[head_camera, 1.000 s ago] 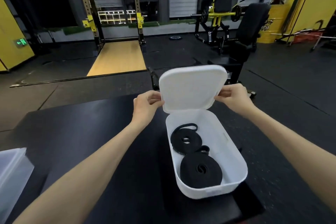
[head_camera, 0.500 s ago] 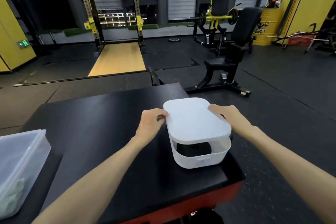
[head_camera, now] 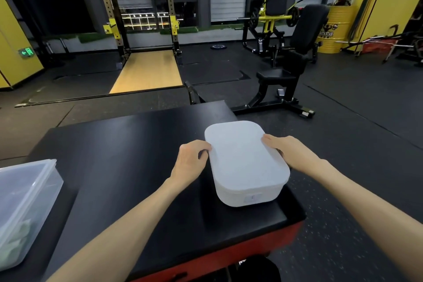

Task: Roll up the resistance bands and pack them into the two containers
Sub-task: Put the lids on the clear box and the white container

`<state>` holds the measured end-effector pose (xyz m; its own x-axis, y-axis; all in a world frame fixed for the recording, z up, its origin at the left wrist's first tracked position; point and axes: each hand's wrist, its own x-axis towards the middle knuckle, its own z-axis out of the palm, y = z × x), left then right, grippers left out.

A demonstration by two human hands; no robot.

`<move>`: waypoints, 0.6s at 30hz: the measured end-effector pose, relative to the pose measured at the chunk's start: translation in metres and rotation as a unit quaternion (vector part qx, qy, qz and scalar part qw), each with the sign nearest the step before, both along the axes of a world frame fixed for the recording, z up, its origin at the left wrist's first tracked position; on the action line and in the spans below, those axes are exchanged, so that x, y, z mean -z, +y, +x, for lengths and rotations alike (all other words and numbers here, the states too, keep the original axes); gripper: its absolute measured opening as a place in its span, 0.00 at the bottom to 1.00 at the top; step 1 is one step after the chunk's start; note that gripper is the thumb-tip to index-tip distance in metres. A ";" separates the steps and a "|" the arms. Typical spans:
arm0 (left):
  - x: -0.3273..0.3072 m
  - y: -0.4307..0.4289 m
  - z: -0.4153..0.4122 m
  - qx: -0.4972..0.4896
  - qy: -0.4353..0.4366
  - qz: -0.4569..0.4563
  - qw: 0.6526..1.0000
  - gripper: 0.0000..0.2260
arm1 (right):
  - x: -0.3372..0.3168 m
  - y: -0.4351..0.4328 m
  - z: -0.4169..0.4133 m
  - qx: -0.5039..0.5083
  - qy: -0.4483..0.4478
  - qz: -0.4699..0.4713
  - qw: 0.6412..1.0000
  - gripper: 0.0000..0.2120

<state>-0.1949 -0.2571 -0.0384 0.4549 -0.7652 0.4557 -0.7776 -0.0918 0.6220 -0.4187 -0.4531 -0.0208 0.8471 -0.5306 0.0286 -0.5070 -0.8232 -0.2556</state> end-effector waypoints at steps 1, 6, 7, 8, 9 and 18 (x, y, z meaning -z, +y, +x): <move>-0.001 -0.002 -0.001 -0.007 -0.007 -0.001 1.000 0.12 | -0.002 -0.002 0.001 -0.007 0.018 -0.032 0.999 0.26; -0.013 -0.031 -0.015 -0.015 0.017 0.107 0.994 0.17 | -0.023 0.012 0.026 0.059 -0.061 -0.022 0.996 0.16; -0.012 -0.038 -0.019 -0.011 0.021 0.144 0.989 0.20 | -0.025 0.021 0.034 0.060 -0.076 0.000 0.995 0.14; -0.012 -0.044 -0.023 -0.009 0.025 0.170 0.985 0.21 | -0.027 0.030 0.042 0.054 -0.071 0.015 0.996 0.16; -0.011 -0.048 -0.026 -0.009 0.029 0.189 0.981 0.22 | -0.024 0.038 0.048 0.049 -0.055 0.025 0.997 0.18; 0.005 -0.050 -0.036 -0.021 -0.084 0.256 0.963 0.29 | 0.020 0.032 0.061 0.019 -0.044 -0.116 0.992 0.29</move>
